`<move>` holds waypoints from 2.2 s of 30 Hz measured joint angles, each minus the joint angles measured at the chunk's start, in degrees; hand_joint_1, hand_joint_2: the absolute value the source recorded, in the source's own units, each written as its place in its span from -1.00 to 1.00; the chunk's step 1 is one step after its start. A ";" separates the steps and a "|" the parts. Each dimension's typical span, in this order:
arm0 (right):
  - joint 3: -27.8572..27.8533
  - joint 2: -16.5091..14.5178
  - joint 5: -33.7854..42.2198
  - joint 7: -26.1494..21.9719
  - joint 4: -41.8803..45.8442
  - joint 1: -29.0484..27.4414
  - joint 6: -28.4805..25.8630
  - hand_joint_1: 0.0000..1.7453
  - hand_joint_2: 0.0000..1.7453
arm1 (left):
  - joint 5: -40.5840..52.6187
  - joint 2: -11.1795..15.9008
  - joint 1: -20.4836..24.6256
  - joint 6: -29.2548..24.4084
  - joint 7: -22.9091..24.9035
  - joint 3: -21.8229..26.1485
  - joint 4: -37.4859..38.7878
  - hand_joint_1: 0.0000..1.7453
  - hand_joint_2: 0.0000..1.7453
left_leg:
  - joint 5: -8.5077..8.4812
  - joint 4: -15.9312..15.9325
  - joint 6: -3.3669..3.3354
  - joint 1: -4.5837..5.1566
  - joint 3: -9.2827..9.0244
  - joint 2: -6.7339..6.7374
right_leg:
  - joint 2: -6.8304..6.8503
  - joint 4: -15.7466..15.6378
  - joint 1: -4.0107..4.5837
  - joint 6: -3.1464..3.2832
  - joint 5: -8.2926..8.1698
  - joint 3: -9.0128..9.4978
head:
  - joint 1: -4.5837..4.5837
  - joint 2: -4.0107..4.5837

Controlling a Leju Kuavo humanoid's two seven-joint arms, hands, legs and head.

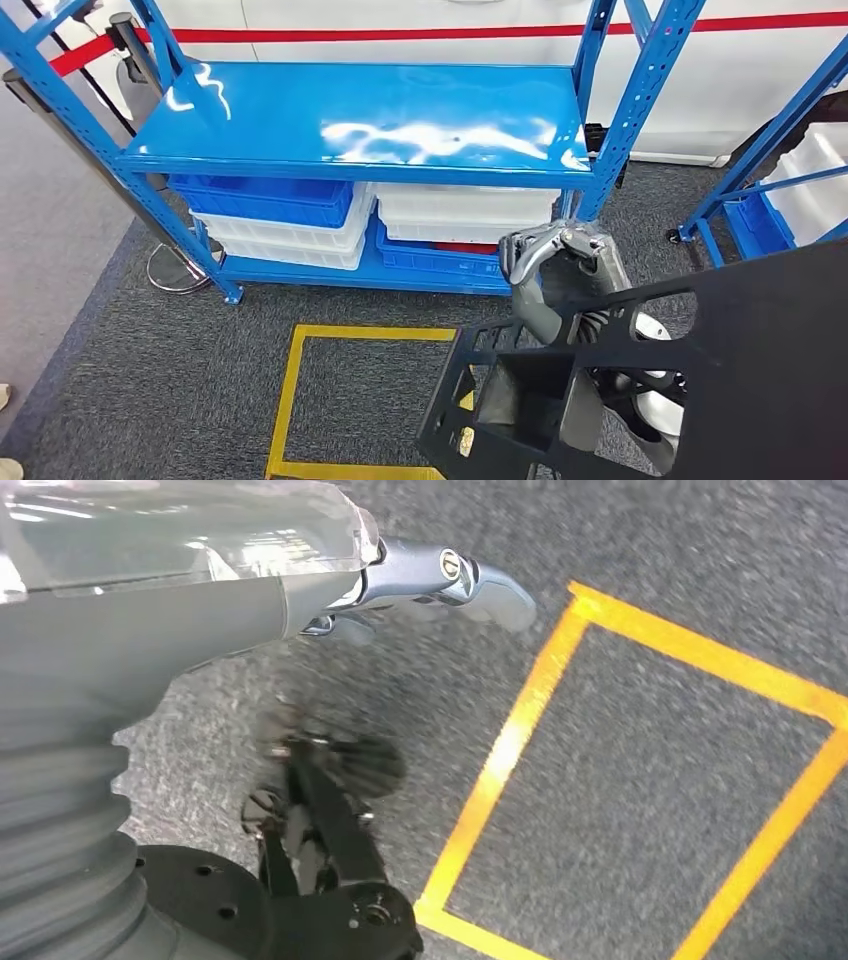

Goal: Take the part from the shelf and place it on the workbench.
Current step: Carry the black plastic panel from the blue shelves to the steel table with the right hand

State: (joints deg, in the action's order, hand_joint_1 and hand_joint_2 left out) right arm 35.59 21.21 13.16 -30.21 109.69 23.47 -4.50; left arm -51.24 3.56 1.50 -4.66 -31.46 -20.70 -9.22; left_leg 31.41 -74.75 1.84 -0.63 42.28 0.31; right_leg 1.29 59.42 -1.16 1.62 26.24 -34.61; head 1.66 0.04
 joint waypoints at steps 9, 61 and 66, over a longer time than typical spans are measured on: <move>-0.65 6.24 6.55 0.21 0.20 2.29 1.98 0.96 1.00 | -1.55 0.04 0.08 -0.47 -0.84 0.10 0.00 -1.00 1.00 | -2.30 17.96 -2.59 0.94 -14.23 2.36 | 4.08 -0.12 0.19 -2.49 -3.35 -2.39 | -0.05 0.00; 10.83 -22.16 -7.46 8.43 -28.46 15.21 8.86 0.96 1.00 | -1.39 -0.26 1.17 0.90 0.44 -1.33 0.00 -1.00 1.00 | -1.66 1.92 0.13 -0.23 0.75 -0.90 | 0.15 -1.24 0.41 0.13 -0.37 1.58 | 1.45 0.00; 10.46 -22.14 -7.00 8.12 -28.06 15.12 10.16 0.96 1.00 | -1.26 -0.25 0.97 1.05 0.38 -1.33 0.00 -1.00 1.00 | -7.22 13.36 0.43 -0.64 -5.69 2.57 | 3.47 -0.79 0.49 -0.77 0.27 1.75 | 1.42 0.00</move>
State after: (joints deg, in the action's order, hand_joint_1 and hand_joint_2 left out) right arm 46.05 -0.93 6.16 -22.09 81.64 38.60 5.66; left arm -52.51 3.31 2.47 -3.61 -31.08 -22.03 -9.22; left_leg 24.19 -61.39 2.27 -1.28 36.59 2.88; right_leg 4.76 58.63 -0.67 0.85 26.50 -32.86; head 3.07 0.04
